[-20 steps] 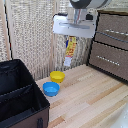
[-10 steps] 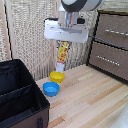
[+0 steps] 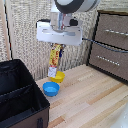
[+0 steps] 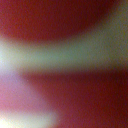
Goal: Position your gripper near the granola bar, please. Lightly grip the granola bar with your gripping tool. Relocate your gripper along with the granola bar toward the leading division of the caddy with caution. Gently release the granola bar into the leading division of the caddy.
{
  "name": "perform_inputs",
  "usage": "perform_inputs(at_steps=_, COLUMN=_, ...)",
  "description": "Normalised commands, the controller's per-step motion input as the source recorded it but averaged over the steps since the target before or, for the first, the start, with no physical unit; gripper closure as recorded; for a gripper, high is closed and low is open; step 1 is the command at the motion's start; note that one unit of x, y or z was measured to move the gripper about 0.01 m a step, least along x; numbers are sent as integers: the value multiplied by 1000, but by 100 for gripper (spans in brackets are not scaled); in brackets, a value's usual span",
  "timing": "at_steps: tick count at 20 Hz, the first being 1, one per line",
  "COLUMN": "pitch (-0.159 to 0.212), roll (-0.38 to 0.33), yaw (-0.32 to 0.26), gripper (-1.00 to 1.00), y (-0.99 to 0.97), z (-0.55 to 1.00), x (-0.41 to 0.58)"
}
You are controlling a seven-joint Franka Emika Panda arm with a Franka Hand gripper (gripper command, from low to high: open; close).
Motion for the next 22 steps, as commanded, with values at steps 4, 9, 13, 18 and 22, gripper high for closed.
perform_inputs(at_steps=4, pitch=21, roll=-17, yaw=-115, gripper=100, y=632, z=358, x=-64)
perform_inputs(at_steps=9, pitch=13, roll=-6, yaw=-128, gripper=100, y=620, z=343, x=-46)
perform_inputs(at_steps=13, pitch=11, roll=0, yaw=-134, gripper=100, y=611, z=323, x=-41)
perform_inputs(at_steps=18, pitch=55, roll=-7, yaw=-111, gripper=100, y=620, z=213, x=-98)
perform_inputs(at_steps=22, pitch=98, roll=-15, yaw=-83, gripper=100, y=657, z=109, x=-124)
